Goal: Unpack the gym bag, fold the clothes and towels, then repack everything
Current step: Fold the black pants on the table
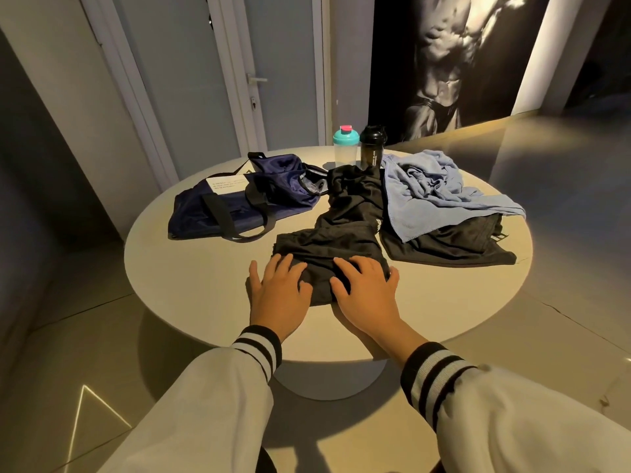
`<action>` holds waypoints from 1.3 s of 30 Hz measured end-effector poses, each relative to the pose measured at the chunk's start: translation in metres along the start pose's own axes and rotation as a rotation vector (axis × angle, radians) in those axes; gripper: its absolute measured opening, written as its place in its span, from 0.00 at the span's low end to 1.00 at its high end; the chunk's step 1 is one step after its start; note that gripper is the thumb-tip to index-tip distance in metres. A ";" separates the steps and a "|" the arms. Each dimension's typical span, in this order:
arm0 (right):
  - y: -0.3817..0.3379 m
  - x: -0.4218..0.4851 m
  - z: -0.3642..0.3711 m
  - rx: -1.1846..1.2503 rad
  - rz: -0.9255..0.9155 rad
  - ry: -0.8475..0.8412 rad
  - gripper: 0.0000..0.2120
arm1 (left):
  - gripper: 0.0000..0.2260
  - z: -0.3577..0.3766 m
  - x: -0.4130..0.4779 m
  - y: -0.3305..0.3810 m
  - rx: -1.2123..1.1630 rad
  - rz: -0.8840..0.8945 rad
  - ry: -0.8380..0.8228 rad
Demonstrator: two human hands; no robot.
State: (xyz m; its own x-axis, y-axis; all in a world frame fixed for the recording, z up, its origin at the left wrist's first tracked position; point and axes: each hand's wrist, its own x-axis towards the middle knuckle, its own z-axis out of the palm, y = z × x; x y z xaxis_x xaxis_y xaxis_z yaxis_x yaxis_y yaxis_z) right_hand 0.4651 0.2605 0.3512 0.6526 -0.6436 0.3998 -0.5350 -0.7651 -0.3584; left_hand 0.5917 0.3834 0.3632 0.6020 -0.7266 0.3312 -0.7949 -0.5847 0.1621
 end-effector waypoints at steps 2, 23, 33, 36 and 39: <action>-0.001 0.000 -0.001 -0.010 -0.038 -0.010 0.23 | 0.19 -0.001 0.000 -0.001 0.031 -0.027 0.030; 0.007 0.002 0.000 0.249 -0.110 0.077 0.07 | 0.29 0.002 -0.002 -0.003 -0.189 0.118 -0.064; 0.006 -0.003 -0.007 0.308 -0.170 0.111 0.14 | 0.19 -0.016 0.014 0.002 -0.081 0.106 -0.152; 0.007 -0.005 -0.009 0.321 -0.178 0.018 0.24 | 0.19 -0.028 0.020 0.008 -0.042 0.044 -0.176; 0.009 -0.003 -0.011 0.347 -0.163 -0.009 0.25 | 0.23 -0.040 0.023 0.014 -0.008 0.016 -0.189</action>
State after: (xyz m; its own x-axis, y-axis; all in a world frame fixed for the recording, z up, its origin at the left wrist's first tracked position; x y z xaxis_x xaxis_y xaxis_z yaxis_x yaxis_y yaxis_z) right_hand 0.4520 0.2556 0.3560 0.7196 -0.5128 0.4683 -0.2117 -0.8042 -0.5554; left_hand 0.5917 0.3732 0.4099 0.5921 -0.7912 0.1531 -0.8047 -0.5701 0.1660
